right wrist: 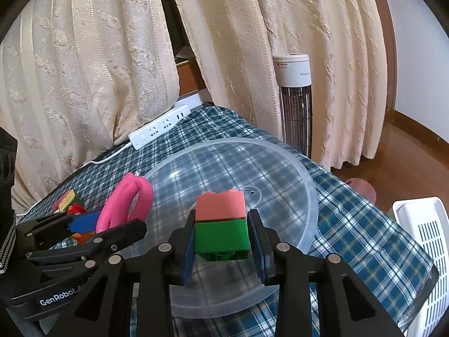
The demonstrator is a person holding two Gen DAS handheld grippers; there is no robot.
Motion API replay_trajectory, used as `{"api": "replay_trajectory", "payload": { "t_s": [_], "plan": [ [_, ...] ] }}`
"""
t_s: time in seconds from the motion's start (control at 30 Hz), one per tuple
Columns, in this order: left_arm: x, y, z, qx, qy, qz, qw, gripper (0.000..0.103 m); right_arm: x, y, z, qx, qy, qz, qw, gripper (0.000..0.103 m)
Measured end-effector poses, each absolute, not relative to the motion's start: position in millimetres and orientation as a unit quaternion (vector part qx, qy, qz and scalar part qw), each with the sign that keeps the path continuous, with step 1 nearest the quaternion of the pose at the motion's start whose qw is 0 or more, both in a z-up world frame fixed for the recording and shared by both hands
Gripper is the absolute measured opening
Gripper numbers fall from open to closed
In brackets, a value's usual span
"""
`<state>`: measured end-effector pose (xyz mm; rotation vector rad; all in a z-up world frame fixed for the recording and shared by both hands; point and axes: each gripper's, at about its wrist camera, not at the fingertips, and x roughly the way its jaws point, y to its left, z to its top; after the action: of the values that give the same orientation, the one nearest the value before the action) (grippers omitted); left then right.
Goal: Organize objects
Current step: 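Open the left gripper to drop the curler while the right gripper releases the block into the bowl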
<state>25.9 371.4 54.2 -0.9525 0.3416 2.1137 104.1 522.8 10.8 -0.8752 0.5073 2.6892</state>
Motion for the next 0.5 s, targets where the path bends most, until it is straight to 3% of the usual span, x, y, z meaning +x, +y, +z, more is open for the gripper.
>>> {"api": "replay_trajectory", "payload": {
  "t_s": [0.03, 0.1, 0.5],
  "plan": [
    [25, 372, 54, -0.378, 0.132, 0.83, 0.388, 0.053, 104, 523, 11, -0.302, 0.177, 0.927, 0.134, 0.036],
    [23, 371, 53, -0.383, 0.124, 0.829, 0.387, 0.071, 104, 524, 10, -0.301, 0.179, 0.927, 0.136, 0.036],
    [12, 353, 55, -0.395, 0.094, 0.839, 0.361, 0.072, 107, 524, 15, -0.291, 0.188, 0.927, 0.142, 0.039]
  ]
}}
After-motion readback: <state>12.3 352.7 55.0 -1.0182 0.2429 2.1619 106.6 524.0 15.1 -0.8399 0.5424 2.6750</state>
